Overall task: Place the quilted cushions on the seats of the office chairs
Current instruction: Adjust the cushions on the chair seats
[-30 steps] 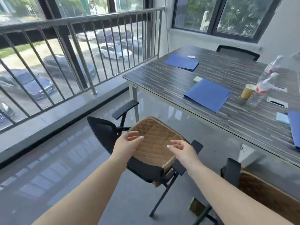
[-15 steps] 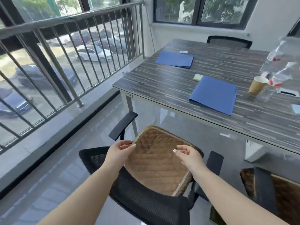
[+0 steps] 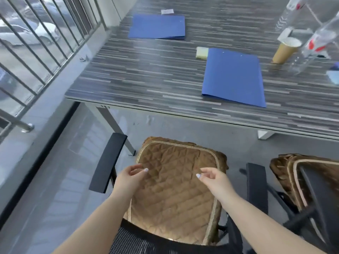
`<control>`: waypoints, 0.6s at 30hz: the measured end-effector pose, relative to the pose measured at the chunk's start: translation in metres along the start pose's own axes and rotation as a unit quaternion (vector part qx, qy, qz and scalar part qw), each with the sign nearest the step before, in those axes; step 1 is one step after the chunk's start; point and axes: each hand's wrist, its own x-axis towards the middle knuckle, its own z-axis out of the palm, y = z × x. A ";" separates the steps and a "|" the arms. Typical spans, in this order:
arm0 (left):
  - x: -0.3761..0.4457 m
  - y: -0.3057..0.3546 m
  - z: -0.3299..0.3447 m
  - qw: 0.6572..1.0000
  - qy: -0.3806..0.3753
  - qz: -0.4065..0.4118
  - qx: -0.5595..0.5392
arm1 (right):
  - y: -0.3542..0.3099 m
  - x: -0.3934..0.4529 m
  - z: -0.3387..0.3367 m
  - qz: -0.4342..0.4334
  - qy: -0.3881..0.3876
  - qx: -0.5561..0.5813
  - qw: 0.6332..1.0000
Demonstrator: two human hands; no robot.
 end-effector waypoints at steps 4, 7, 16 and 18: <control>0.070 -0.033 0.020 0.998 -0.022 -0.010 0.058 | 0.047 0.038 0.011 0.046 0.044 -0.015 0.998; 0.112 -0.067 0.027 0.995 -0.001 -0.033 0.098 | 0.090 0.058 0.025 0.092 0.070 -0.028 0.993; 0.213 -0.137 0.032 0.947 -0.007 0.030 0.319 | 0.184 0.112 0.058 0.157 0.162 -0.215 0.950; 0.220 -0.147 0.034 0.938 -0.013 0.036 0.344 | 0.191 0.121 0.057 0.166 0.172 -0.236 0.942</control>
